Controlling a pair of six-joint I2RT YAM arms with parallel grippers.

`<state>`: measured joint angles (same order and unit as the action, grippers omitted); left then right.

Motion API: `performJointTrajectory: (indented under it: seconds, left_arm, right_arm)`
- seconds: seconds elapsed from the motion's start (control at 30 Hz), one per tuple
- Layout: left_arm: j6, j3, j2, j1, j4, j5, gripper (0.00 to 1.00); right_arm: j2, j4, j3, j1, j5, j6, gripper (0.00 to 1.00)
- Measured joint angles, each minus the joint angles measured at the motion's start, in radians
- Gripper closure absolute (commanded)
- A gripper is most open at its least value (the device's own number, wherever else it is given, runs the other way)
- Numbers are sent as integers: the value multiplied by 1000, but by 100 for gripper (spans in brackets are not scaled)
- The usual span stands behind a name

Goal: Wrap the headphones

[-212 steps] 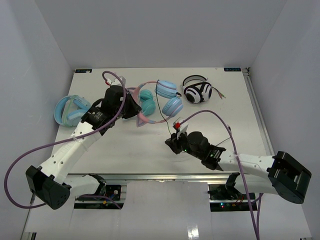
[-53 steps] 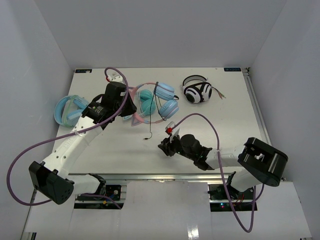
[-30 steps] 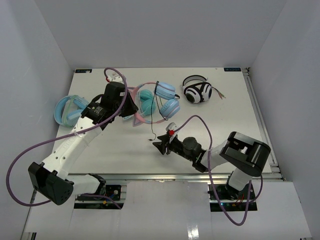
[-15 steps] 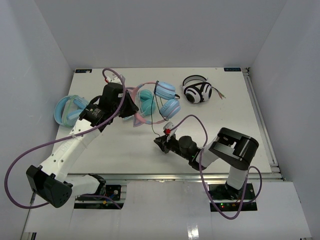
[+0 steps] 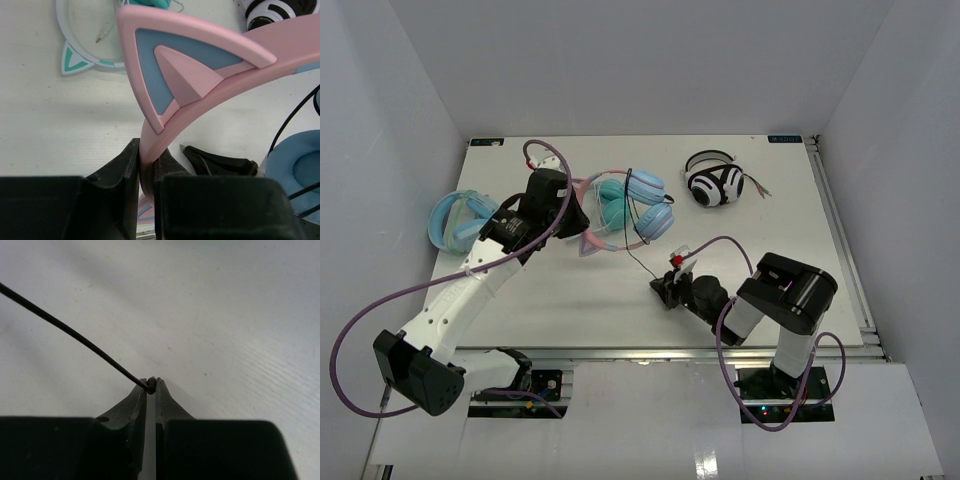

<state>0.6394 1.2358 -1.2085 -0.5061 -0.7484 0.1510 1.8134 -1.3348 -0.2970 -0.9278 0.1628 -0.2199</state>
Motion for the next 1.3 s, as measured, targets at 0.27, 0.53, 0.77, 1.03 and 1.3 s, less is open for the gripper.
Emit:
performJointTrajectory:
  seconds: [0.27, 0.53, 0.77, 1.03, 1.3]
  left_arm:
    - [-14, 105, -95, 10, -38, 115, 100]
    - [-16, 141, -131, 11, -53, 207, 100]
    - [-24, 152, -142, 11, -58, 271, 100]
    - [-45, 172, -149, 11, -63, 340, 100]
    - [-57, 176, -158, 12, -65, 379, 100]
  right_arm:
    - [-1, -32, 35, 10, -19, -38, 92]
    - [-3, -35, 39, 10, -87, -43, 92]
    - [-28, -31, 54, 10, -124, -41, 92]
    - [-47, -32, 54, 10, -221, -35, 92]
    - [-53, -31, 52, 11, -305, -26, 92]
